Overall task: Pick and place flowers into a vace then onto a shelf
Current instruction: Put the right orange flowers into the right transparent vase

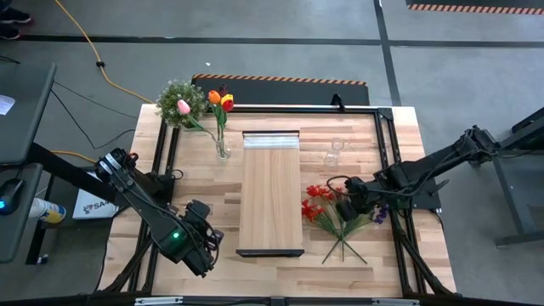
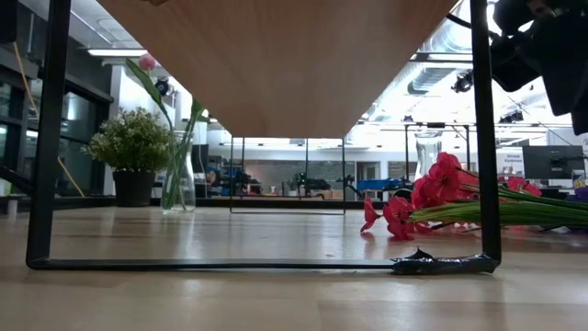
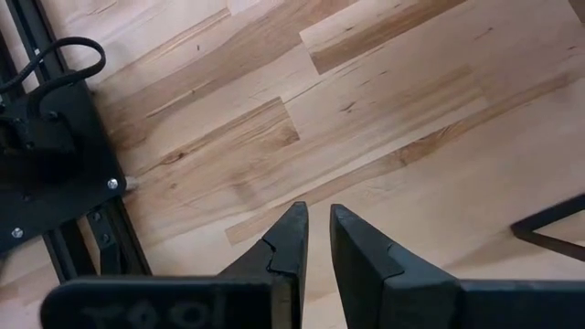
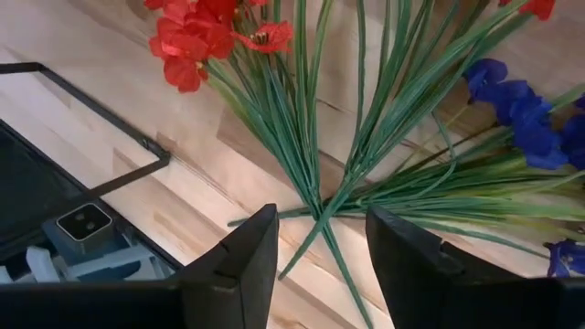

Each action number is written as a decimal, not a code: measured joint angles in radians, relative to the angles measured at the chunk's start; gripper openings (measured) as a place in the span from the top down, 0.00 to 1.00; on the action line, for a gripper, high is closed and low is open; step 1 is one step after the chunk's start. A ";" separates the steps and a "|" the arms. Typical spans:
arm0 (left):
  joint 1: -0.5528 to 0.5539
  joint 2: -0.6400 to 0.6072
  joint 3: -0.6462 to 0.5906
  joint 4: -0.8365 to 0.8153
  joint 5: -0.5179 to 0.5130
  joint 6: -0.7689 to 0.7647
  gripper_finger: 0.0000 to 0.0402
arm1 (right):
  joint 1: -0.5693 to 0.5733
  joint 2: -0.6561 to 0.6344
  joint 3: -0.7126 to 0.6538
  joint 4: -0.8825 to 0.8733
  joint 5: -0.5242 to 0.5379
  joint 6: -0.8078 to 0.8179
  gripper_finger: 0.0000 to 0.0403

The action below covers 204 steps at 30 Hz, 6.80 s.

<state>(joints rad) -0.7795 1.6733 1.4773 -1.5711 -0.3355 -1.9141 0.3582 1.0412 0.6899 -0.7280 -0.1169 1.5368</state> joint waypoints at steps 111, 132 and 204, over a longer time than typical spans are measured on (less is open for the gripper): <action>0.000 0.000 0.000 0.000 -0.036 0.025 0.79 | -0.006 0.373 0.001 0.092 -0.005 -0.064 0.99; 0.000 0.000 0.000 0.000 -0.042 0.025 0.79 | -0.051 0.048 0.001 -0.047 0.101 -0.053 0.99; 0.000 0.000 0.000 0.000 -0.051 0.076 0.79 | -0.051 -0.706 0.001 0.543 1.092 -1.042 1.00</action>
<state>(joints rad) -0.7792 1.6730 1.4776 -1.5711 -0.3862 -1.8378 0.3077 0.3348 0.6910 -0.1853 0.9747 0.4950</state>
